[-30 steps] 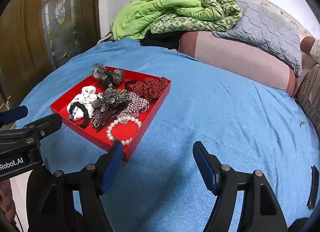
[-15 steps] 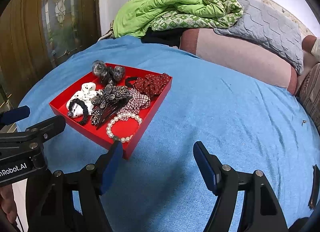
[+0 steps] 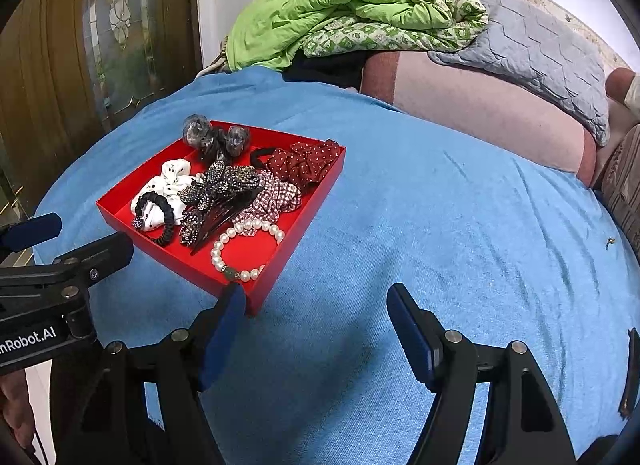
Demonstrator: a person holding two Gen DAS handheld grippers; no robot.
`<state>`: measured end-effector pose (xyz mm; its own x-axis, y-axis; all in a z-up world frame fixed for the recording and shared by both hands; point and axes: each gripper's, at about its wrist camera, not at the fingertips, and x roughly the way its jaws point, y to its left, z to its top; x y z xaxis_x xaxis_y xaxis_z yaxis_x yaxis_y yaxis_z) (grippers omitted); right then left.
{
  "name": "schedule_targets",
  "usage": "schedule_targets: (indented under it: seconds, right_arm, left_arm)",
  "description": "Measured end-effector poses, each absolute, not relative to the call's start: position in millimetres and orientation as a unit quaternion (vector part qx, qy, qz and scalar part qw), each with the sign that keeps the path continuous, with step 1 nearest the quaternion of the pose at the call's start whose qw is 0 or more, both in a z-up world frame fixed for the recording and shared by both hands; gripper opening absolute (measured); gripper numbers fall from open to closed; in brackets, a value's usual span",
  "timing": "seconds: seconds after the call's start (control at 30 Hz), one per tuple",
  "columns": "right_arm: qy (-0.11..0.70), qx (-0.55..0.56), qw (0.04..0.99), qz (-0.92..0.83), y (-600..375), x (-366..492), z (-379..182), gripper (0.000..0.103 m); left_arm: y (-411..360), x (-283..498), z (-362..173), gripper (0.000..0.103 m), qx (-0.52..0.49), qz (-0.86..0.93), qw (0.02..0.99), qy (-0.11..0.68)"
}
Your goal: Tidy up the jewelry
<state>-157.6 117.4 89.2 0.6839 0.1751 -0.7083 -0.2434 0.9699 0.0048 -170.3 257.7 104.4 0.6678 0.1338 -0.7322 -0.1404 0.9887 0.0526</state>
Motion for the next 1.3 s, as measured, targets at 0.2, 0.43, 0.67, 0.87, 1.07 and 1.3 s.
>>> schedule_targets:
  seconds: [0.2,0.43,0.67,0.87,1.07,1.3]
  right_arm:
    - [0.382,-0.045,0.916,0.116,118,-157,88,0.078]
    - [0.385,-0.043,0.914,0.116,118,-157,85,0.078]
    - [0.386,-0.044,0.914,0.118,118,-156,85,0.078]
    - [0.389,-0.044,0.913,0.120,117,-155,84,0.078]
    - [0.389,-0.047,0.912,0.125,118,-156,83,0.078]
    - [0.389,-0.048,0.911,0.128,119,-156,83,0.079]
  left_arm:
    - [257,-168,101,0.094,-0.008,0.075,0.911,0.405]
    - [258,-168,99,0.094,-0.009,0.075,0.910,0.408]
    - [257,-167,98,0.094,-0.009,0.073,0.910,0.408]
    - [257,-167,96,0.094,-0.009,0.072,0.909,0.410]
    - [260,-165,93,0.094,-0.013,0.069,0.908,0.413]
    - [261,-165,93,0.094,-0.013,0.069,0.907,0.414]
